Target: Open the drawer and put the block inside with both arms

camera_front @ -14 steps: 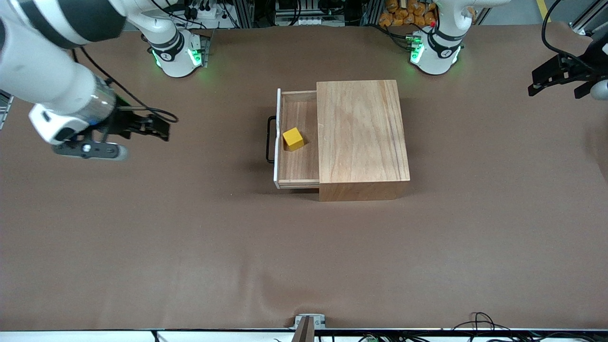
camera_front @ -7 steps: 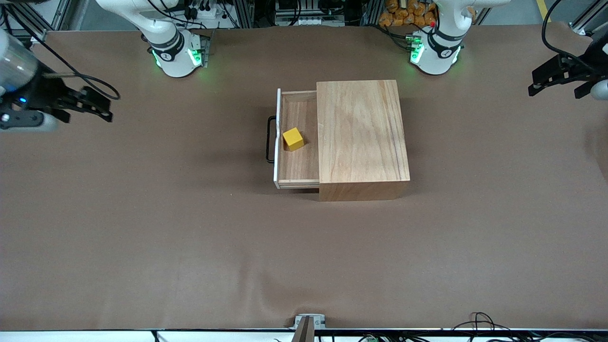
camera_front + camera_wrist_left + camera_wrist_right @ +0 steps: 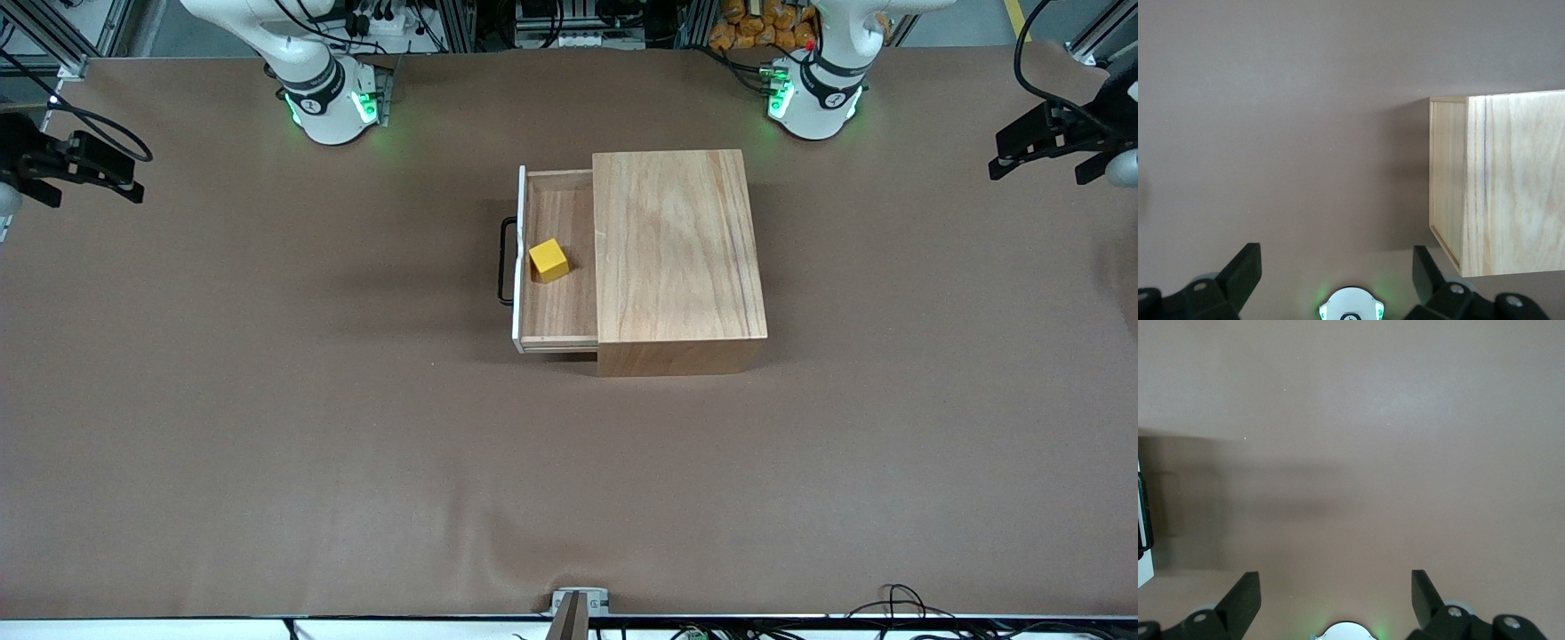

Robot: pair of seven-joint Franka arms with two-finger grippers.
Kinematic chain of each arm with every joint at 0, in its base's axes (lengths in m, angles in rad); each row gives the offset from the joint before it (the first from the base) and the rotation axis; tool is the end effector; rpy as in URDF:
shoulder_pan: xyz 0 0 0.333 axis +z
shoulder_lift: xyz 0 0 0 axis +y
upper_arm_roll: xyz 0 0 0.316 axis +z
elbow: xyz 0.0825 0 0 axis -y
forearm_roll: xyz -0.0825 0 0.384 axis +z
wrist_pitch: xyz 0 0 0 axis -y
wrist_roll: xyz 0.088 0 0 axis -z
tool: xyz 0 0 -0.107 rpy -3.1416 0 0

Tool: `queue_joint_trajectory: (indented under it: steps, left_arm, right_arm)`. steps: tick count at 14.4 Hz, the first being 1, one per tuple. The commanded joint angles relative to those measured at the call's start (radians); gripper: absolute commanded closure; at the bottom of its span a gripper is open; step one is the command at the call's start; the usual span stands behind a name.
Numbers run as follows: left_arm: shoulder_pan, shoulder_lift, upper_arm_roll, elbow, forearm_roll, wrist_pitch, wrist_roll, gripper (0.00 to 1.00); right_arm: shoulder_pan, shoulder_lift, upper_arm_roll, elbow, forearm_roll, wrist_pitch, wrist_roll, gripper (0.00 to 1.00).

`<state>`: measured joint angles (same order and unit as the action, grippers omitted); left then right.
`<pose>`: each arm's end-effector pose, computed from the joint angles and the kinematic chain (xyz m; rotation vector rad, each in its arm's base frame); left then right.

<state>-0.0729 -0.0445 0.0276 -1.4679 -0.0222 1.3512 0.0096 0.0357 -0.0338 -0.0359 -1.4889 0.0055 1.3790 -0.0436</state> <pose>0.5155 -0.0257 0.6773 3.1164 -0.0920 -0.1132 0.5233 0.0002 0.6645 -3.1303 -0.0694 0.1190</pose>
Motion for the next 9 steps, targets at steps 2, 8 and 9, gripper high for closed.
queue_joint_trajectory:
  steps: [2, 8, 9]
  left_arm:
    - [0.004, 0.008, -0.001, 0.017, 0.012, -0.006, 0.016, 0.0]
    - [0.002, 0.008, -0.001, 0.017, 0.012, -0.006, 0.016, 0.0]
    - [0.002, 0.008, -0.001, 0.017, 0.012, -0.007, 0.016, 0.0]
  right_arm:
    - [-0.017, -0.044, 0.014, -0.031, -0.018, -0.008, -0.015, 0.0]
    - [-0.019, -0.038, 0.013, -0.045, -0.018, -0.006, -0.002, 0.0]
    - [-0.019, -0.04, 0.013, -0.045, -0.018, -0.008, -0.001, 0.0]
